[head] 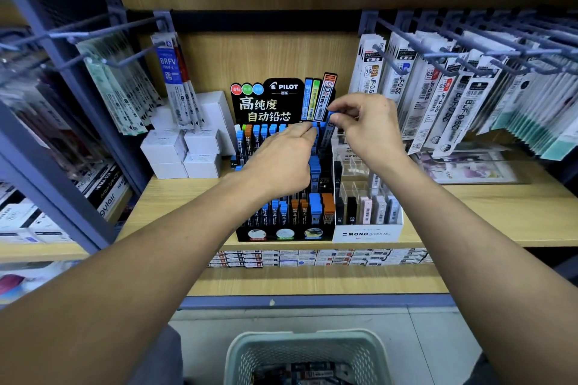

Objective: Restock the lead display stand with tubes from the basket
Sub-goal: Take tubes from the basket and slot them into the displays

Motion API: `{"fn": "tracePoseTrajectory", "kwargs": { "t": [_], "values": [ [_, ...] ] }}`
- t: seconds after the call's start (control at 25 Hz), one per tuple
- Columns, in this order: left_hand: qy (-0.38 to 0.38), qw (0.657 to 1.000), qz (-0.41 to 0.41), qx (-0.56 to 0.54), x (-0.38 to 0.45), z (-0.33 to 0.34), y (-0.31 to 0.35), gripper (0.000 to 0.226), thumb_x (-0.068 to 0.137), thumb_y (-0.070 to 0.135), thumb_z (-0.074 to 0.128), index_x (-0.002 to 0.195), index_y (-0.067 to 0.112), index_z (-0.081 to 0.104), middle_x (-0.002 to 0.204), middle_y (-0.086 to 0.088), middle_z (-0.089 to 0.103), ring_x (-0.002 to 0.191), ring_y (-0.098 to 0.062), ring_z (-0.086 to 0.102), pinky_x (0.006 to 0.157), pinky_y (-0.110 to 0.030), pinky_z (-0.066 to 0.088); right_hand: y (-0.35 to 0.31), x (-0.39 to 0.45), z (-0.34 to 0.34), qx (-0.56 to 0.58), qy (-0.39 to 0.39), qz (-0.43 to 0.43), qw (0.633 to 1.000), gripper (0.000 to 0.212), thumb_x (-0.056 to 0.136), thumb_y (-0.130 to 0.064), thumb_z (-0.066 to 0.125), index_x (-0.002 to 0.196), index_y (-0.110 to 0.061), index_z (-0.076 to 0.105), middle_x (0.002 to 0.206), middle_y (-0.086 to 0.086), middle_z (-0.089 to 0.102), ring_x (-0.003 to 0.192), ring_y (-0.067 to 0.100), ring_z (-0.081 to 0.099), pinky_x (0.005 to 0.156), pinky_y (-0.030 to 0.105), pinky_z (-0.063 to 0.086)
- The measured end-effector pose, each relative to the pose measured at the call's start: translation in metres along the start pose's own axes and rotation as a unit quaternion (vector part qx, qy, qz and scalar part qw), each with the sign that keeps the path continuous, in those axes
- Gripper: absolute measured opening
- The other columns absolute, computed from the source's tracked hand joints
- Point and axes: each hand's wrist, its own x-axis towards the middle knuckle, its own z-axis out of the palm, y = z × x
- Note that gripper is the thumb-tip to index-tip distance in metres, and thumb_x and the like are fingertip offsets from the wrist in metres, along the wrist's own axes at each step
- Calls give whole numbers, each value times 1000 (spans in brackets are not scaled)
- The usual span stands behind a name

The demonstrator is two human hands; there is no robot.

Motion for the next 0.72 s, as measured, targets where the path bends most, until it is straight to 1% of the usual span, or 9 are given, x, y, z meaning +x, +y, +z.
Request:
{"fn": "tracePoseTrajectory", "kwargs": {
  "t": [0.08,0.24,0.4,0.56,0.64,0.68,0.72],
  "values": [
    [4,1000,-3,2,1,-1,1,76,89,4,49,159,8,19,168,-7,12,154,-21,14,125,-37,17,1,0,2,-14,-9,-8,1000,16,91,-9,71,104,-17,77,95,-4,73,89,9,66,88,23,53],
    [6,1000,-5,7,2,0,3,77,88,4,50,159,9,20,168,-6,14,153,-21,15,125,-38,18,7,-1,7,-43,-27,-28,998,17,91,-11,71,106,-14,77,101,1,73,93,15,66,92,33,54],
    [2,1000,-1,9,3,0,2,78,87,3,50,159,10,20,167,-6,15,153,-21,16,124,-42,18,14,-9,20,-106,-40,-80,990,22,91,-5,68,112,-9,75,105,6,64,101,20,59,93,34,49],
    [-2,1000,-4,6,1,-3,2,77,87,1,50,158,9,23,167,-6,17,153,-22,17,124,-43,18,16,-9,19,-106,-45,-65,991,31,91,-5,68,121,-12,70,109,3,62,100,22,63,96,38,51],
    [25,1000,-2,-12,-1,-5,1,73,85,-2,50,155,6,31,163,-7,25,150,-24,23,123,-43,23,10,-10,12,-88,-24,-53,994,29,93,-6,64,120,-13,71,108,2,63,97,19,63,94,36,50],
    [47,999,2,-18,-3,-7,0,68,84,-4,49,151,5,38,158,-8,33,146,-25,30,120,-42,28,5,-15,8,-82,-18,-51,995,28,93,-5,61,117,-13,72,107,2,65,94,17,61,92,34,50],
    [74,997,8,-16,-7,-7,0,61,83,-4,49,143,4,46,148,-8,43,139,-26,38,115,-41,35,-1,-25,5,-76,-23,-47,996,27,92,-4,59,114,-14,73,105,2,67,90,14,60,89,31,50]
  ]
}}
